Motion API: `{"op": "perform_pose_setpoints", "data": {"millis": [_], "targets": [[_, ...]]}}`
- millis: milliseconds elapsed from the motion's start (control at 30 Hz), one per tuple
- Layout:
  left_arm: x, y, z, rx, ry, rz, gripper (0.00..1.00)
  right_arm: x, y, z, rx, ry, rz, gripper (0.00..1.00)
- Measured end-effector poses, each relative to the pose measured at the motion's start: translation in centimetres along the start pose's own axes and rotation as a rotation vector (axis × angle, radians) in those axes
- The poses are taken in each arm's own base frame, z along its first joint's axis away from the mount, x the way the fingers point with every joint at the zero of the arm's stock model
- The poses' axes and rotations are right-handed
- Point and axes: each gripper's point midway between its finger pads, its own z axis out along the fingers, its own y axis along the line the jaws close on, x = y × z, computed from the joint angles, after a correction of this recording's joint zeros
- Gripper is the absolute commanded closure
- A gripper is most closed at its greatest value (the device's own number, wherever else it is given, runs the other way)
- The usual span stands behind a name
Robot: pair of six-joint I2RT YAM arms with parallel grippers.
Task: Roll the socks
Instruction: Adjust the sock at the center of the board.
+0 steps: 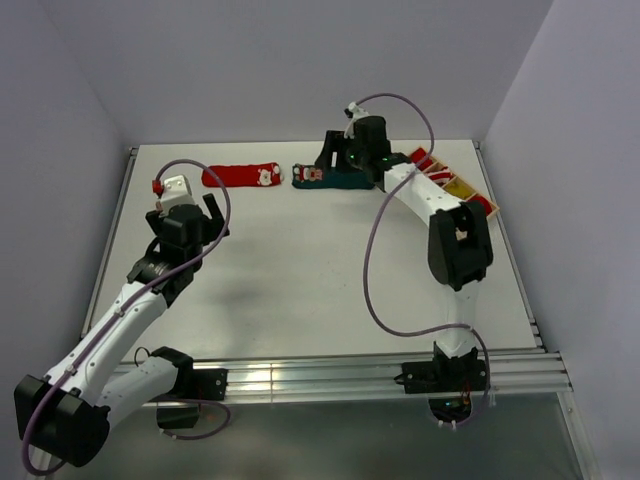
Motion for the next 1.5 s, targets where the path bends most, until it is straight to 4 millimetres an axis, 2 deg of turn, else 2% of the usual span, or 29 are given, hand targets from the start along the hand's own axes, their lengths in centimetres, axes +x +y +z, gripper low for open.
{"op": "perform_pose_setpoints", "data": {"millis": [67,167,267,333,567,733,833,967,1100,1167,1267,1300,1400,1500], "targets": [[0.0,0.3,-0.2,-0.007,-0.008,0.005,0.01,0.2,-0.3,3.2,-0.006,0.015,0.009,0.25],[-0.4,0.7,-0.3,-0.018,-0.026,0.011,0.0,0.7,-1.2,6.9,-0.003,0.031,0.028,0.25],[-0.7,0.9,-0.3,-0.031,-0.041,0.014,0.0,1.9,-2.3,10.1,0.003,0.058,0.059,0.25],[-0.8,1.0,-0.2,-0.039,-0.045,0.015,0.01,3.1,-3.1,11.5,0.012,0.078,0.082,0.25],[-0.8,1.3,-0.2,-0.053,-0.049,0.026,0.01,6.9,-5.2,14.5,0.047,0.167,0.19,0.26],[-0.8,1.3,-0.2,-0.053,-0.049,0.032,0.01,6.8,-5.3,14.0,0.042,0.207,0.26,0.27],[-0.8,1.3,-0.2,-0.053,-0.05,0.031,0.0,8.0,-5.2,13.6,0.03,0.238,0.284,0.28],[-0.9,1.3,-0.4,-0.046,-0.054,0.027,0.0,10.6,-4.2,10.5,0.02,0.31,0.272,0.29],[-1.1,1.1,-0.7,-0.028,-0.058,0.02,0.01,14.7,-1.4,6.4,-0.008,0.433,0.14,0.3],[-1.2,1.0,-0.8,-0.019,-0.061,0.016,0.01,17.2,0.4,4.0,-0.015,0.502,0.049,0.3],[-1.4,0.9,-1.0,-0.004,-0.066,0.01,0.0,21.8,2.6,-1.4,-0.004,0.617,-0.074,0.31],[-1.5,0.8,-1.1,-0.001,-0.067,0.008,0.0,23.0,2.6,-3.5,0.024,0.649,-0.101,0.31],[-1.7,0.6,-1.3,0.013,-0.071,0.0,0.01,23.7,1.1,-8.0,0.119,0.659,-0.135,0.31],[-1.7,0.5,-1.4,0.025,-0.07,-0.002,0.01,21.1,-0.8,-10.8,0.211,0.558,-0.105,0.31]]}}
